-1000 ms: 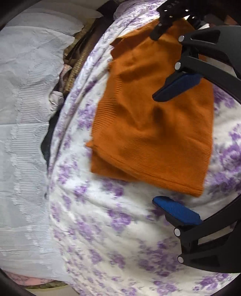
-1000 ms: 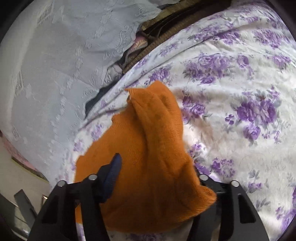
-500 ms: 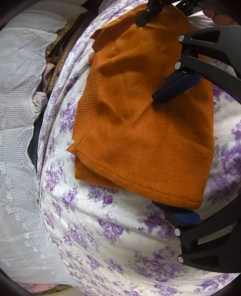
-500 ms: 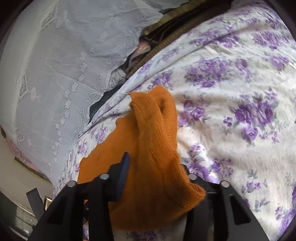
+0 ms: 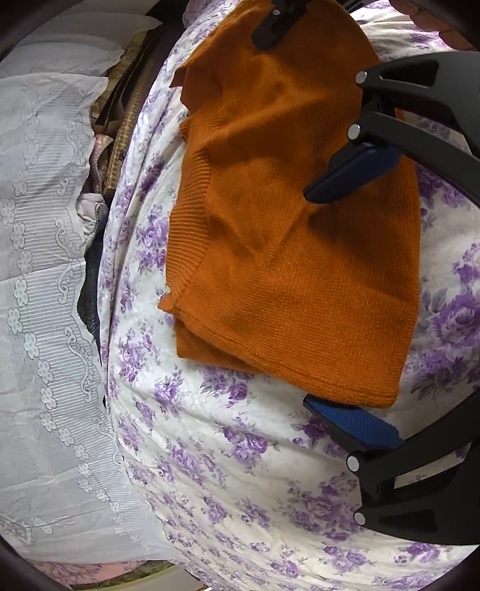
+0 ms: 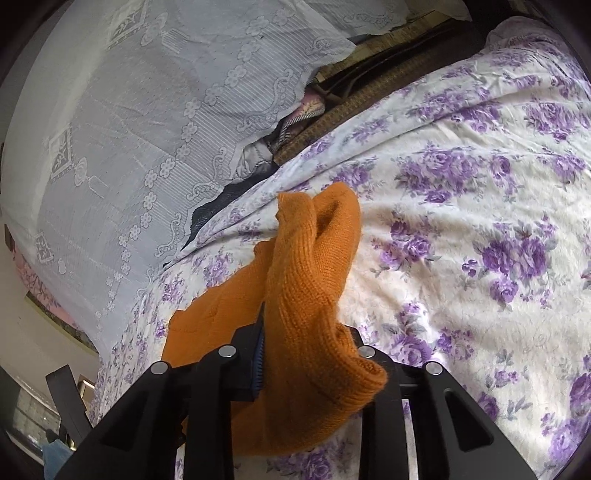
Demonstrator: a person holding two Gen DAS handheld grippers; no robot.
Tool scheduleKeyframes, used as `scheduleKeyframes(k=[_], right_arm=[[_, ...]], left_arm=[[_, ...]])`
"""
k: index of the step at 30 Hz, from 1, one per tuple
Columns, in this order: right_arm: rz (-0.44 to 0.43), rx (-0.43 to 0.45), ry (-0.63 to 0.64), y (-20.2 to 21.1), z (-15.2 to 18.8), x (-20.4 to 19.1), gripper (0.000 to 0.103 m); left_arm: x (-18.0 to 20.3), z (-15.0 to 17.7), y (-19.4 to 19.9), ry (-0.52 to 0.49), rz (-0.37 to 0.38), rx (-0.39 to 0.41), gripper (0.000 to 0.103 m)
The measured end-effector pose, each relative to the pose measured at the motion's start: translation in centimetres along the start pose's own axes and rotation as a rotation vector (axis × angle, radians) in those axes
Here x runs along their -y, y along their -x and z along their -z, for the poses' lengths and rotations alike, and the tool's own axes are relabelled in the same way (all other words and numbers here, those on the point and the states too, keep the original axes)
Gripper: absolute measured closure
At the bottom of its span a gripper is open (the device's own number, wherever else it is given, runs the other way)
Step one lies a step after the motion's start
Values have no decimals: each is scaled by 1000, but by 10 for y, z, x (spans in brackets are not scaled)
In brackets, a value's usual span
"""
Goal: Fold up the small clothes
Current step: 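Lift the folded cardigan off the bed with the right tool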
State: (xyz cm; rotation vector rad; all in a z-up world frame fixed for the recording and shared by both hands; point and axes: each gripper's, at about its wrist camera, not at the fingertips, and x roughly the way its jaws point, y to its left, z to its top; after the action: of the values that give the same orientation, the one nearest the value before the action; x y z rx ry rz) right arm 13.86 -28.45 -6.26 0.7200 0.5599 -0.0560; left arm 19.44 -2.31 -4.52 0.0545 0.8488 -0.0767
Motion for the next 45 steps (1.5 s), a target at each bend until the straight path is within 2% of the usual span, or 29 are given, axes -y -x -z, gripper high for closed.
scheduleKeyframes(k=[13, 30, 40, 45], right_arm=[[-22, 3, 75, 5, 0, -24, 76], [-73, -28, 182, 16, 16, -65, 78], [-79, -53, 252, 13, 25, -80, 78], [-69, -73, 318, 5, 35, -97, 78]], left_arm=[[-3, -1, 2, 12, -1, 0, 4], [2, -9, -5, -17, 6, -20, 4], [9, -59, -26, -62, -9, -34, 4], [15, -69, -40, -90, 16, -36, 4]])
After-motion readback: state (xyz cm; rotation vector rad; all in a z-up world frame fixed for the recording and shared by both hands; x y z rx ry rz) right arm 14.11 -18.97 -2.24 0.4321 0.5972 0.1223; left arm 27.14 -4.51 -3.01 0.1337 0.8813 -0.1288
